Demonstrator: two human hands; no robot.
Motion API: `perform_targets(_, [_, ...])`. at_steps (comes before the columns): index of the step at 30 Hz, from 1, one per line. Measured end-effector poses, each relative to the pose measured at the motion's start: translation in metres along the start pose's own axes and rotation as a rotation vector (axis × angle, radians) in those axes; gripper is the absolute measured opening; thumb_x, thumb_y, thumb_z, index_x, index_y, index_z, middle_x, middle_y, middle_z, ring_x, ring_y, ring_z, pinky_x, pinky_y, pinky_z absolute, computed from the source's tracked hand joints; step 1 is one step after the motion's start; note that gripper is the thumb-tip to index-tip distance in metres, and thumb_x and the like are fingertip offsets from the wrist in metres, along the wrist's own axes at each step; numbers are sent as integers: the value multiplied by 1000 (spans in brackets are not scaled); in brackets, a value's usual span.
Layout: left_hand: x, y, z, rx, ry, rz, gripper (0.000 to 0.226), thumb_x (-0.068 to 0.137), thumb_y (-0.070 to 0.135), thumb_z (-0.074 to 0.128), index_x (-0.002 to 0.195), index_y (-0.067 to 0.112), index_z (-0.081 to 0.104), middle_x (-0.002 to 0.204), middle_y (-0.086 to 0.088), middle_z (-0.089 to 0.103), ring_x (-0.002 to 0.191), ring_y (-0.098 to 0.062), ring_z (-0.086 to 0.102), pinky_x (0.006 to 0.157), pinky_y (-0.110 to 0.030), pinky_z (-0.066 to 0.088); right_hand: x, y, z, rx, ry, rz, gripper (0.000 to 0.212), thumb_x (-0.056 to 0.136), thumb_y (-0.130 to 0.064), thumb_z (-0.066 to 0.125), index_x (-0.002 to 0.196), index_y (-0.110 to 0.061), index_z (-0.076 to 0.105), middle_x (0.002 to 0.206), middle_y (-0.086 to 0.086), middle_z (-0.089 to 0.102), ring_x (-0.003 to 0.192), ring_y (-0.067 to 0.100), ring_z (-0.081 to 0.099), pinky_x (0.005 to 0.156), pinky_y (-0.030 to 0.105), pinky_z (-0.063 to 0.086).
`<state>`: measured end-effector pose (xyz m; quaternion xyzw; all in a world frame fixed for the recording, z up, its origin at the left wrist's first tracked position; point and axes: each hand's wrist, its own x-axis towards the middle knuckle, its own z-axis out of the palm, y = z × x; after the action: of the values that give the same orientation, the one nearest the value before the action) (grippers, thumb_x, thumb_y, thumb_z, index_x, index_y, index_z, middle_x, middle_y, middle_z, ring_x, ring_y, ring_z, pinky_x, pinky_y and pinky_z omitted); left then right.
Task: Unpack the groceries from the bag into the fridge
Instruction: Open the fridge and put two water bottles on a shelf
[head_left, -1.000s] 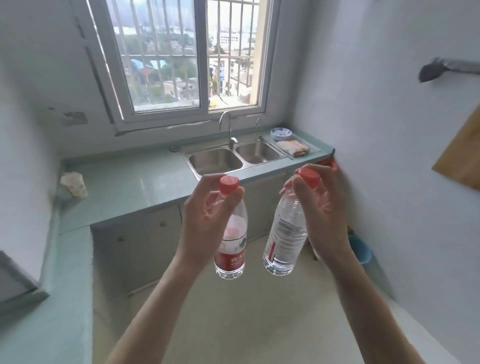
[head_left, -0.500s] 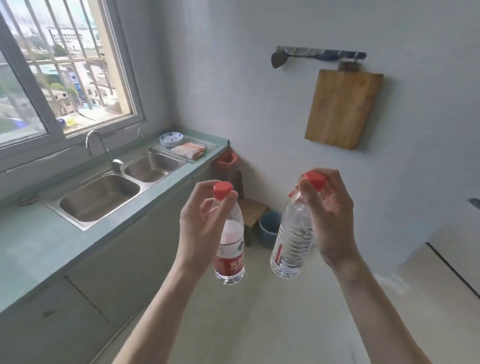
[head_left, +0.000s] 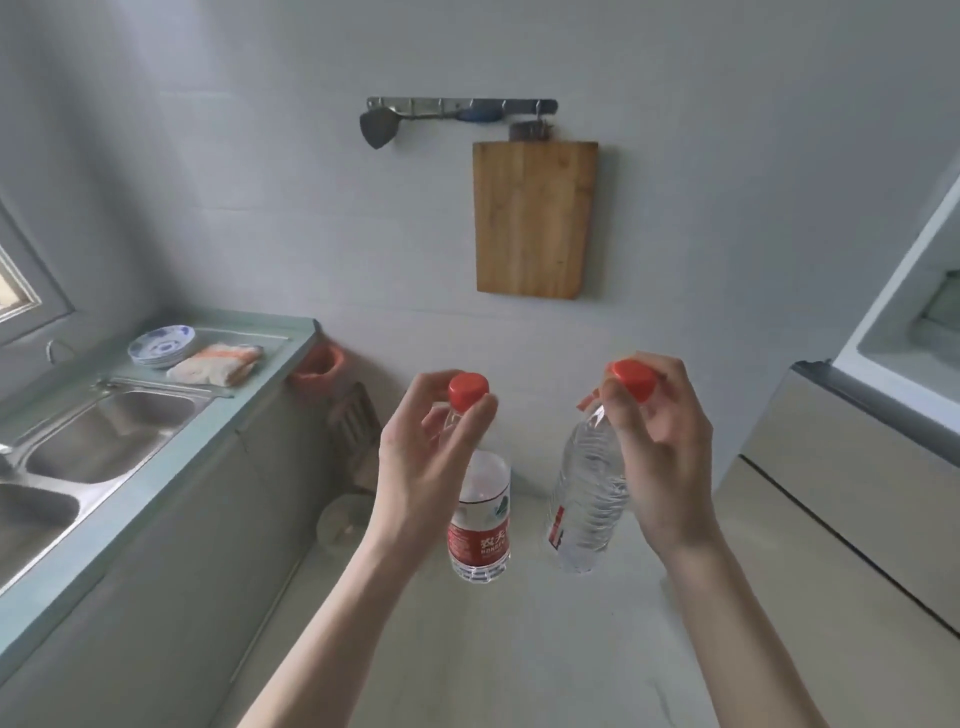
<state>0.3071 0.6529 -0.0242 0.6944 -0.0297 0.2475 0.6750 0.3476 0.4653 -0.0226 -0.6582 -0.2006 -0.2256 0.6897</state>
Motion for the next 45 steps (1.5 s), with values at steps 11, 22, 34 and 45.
perform_targets(11, [114, -32, 99, -98, -221, 27, 6, 97, 21, 69, 102, 21, 65, 94, -4, 70, 97, -33, 71, 92, -54, 54, 96, 38, -55, -117, 144, -28, 13, 98, -18, 65, 103, -9, 57, 89, 6, 65, 84, 26, 68, 82, 23, 49])
perform_targets(22, [224, -72, 208, -269, -483, 20, 5, 96, 27, 69, 99, 23, 68, 91, -4, 71, 97, -37, 71, 92, -58, 54, 174, 69, -103, -275, 406, -70, 20, 97, -17, 64, 104, 0, 56, 91, 22, 61, 87, 36, 65, 80, 21, 50])
perform_targets(34, [319, -103, 320, -403, -834, 31, 12, 96, 33, 70, 101, 22, 67, 95, -8, 69, 98, -45, 66, 93, -62, 52, 243, 99, -144, -482, 702, -99, 17, 98, -16, 63, 108, -3, 59, 93, 17, 66, 86, 27, 70, 76, 28, 56])
perform_targets(45, [308, -92, 421, -541, -1069, -6, 13, 94, 31, 71, 99, 19, 68, 97, -8, 71, 96, -38, 69, 93, -56, 54, 251, 73, -209, -662, 906, -118, 21, 94, -27, 65, 105, -9, 62, 91, 9, 68, 84, 21, 73, 79, 21, 54])
